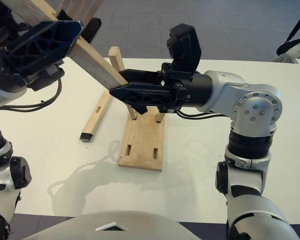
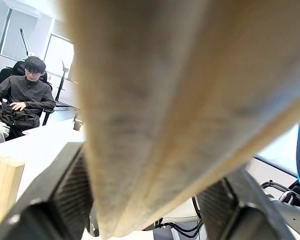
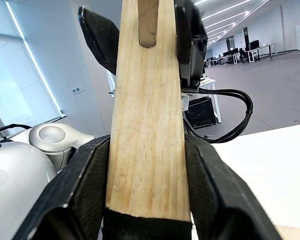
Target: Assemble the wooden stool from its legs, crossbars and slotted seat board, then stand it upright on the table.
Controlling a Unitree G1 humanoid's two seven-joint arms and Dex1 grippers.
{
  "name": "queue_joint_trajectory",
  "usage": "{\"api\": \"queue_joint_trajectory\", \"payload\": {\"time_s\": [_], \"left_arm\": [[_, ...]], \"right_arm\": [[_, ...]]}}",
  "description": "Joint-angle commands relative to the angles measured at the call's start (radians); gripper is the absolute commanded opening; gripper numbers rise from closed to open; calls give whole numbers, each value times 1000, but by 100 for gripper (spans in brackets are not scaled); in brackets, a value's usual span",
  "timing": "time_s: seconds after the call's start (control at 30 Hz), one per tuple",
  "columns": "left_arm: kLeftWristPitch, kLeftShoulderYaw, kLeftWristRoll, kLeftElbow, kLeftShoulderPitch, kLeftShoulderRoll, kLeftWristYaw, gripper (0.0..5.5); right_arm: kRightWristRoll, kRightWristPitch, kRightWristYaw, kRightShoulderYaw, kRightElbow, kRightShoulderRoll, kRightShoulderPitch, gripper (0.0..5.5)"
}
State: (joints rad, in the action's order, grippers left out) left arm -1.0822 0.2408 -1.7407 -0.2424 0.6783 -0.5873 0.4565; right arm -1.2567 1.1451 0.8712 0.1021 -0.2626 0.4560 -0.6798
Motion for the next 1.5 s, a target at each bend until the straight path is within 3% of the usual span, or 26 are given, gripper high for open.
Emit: {"api": "queue_joint_trajectory", "payload": {"time_s": [0.03,0.2,0.23,0.4,0.57,0.73,0.9,1.03,1.23,1.5], "left_arm": [[18,-8,-24,-6,-3,-6,5,248],[22,-16,-18,-16,-7,-11,8,248],[25,-22,20,-25,-7,-17,22,248],[96,-76,288,-35,-60,-18,106,206],[162,-81,464,-10,-108,-32,208,204],[168,-61,476,-48,-130,-29,253,204],[241,-76,528,-153,-229,39,233,204],[334,-124,623,-213,-345,112,234,204],[439,-226,822,-211,-419,111,293,204],[564,-219,902,-194,-451,132,361,204]], "right_arm": [[32,-17,12,-8,1,37,5,205],[76,-32,50,-26,24,76,-13,205],[76,-23,52,-29,32,83,-20,245],[56,0,55,-20,42,117,-27,332],[44,22,99,4,-4,205,46,436],[388,-163,135,-211,-129,353,219,532],[787,-344,-18,-430,-147,400,372,539],[867,-366,-80,-447,-197,363,418,539],[902,-359,-90,-447,-242,346,437,539],[1019,-436,-6,-513,-206,442,497,539]]}}
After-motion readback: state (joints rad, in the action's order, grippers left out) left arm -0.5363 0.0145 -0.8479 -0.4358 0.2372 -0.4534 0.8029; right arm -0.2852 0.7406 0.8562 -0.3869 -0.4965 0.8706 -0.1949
